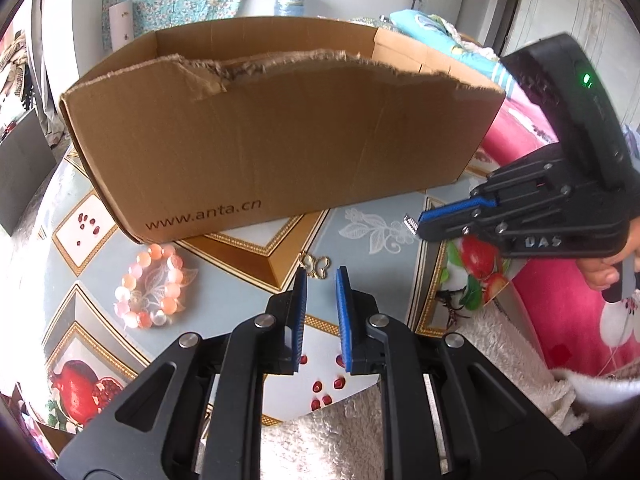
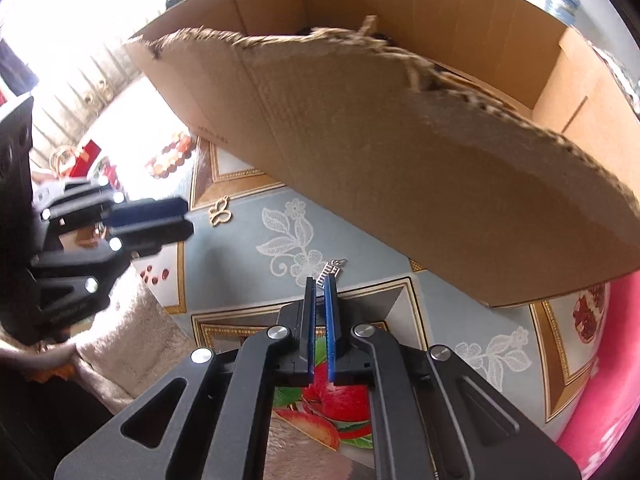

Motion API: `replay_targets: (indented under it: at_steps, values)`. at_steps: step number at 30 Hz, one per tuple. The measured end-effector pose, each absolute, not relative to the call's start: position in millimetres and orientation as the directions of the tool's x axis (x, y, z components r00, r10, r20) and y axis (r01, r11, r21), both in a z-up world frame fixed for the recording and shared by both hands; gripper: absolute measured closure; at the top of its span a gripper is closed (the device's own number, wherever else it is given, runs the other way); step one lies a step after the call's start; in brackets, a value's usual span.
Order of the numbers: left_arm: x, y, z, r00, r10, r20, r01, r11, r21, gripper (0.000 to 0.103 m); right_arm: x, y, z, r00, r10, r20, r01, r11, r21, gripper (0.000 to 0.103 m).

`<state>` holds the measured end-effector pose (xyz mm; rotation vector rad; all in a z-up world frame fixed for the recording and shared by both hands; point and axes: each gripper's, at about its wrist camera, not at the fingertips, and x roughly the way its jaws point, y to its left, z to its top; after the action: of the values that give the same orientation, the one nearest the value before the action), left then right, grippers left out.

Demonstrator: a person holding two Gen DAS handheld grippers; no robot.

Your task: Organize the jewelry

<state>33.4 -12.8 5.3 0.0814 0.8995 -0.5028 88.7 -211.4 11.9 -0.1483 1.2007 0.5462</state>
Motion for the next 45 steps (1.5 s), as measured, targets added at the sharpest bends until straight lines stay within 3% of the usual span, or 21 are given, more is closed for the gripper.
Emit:
replay_targets:
  at_steps: [6, 13, 16, 18, 20, 31, 33, 45]
  values:
    - [45.0, -21.8, -1.1, 0.514, -0.348, -0.784, 0.436, 0.893, -0.111, 0.089, 87.9, -215.7, 13.6, 0.259, 0.345, -0.902, -0.468, 0.862, 0.195, 0.098]
    - [50.5, -36.3, -2.6, 0.519, -0.330, -0.789, 0.457, 0.887, -0.070, 0.077, 87.9, -219.0, 15.2, 0.267, 0.357, -0.895, -0.473, 0.858, 0.201, 0.098]
    - [48.8, -42.6, -3.9, 0.533, -0.305, -0.789, 0.464, 0.885, -0.029, 0.077, 87.4, -221.7, 15.4, 0.271, 0.357, -0.894, -0.474, 0.858, 0.199, 0.098]
    - [49.6, -51.8, -5.3, 0.546, -0.281, -0.789, 0.462, 0.887, 0.003, 0.080, 86.8, -223.3, 15.8, 0.272, 0.361, -0.892, -0.473, 0.857, 0.203, 0.098]
    - [50.9, -55.0, -5.5, 0.552, -0.268, -0.789, 0.460, 0.888, 0.020, 0.091, 86.2, -224.4, 16.3, 0.275, 0.365, -0.890, -0.472, 0.857, 0.206, 0.098]
    - [55.6, -58.6, -5.7, 0.539, -0.293, -0.790, 0.458, 0.889, -0.017, 0.093, 85.4, -229.7, 20.1, 0.286, 0.369, -0.884, -0.465, 0.860, 0.208, 0.098]
    - [53.6, -54.6, -5.0, 0.537, -0.300, -0.788, 0.459, 0.888, -0.025, 0.103, 85.4, -229.6, 20.7, 0.288, 0.369, -0.884, -0.466, 0.860, 0.207, 0.098]
    - [54.2, -44.1, -5.8, 0.544, -0.290, -0.787, 0.425, 0.904, -0.039, 0.103, 83.1, -226.5, 21.7, 0.294, 0.366, -0.883, -0.459, 0.864, 0.206, 0.098]
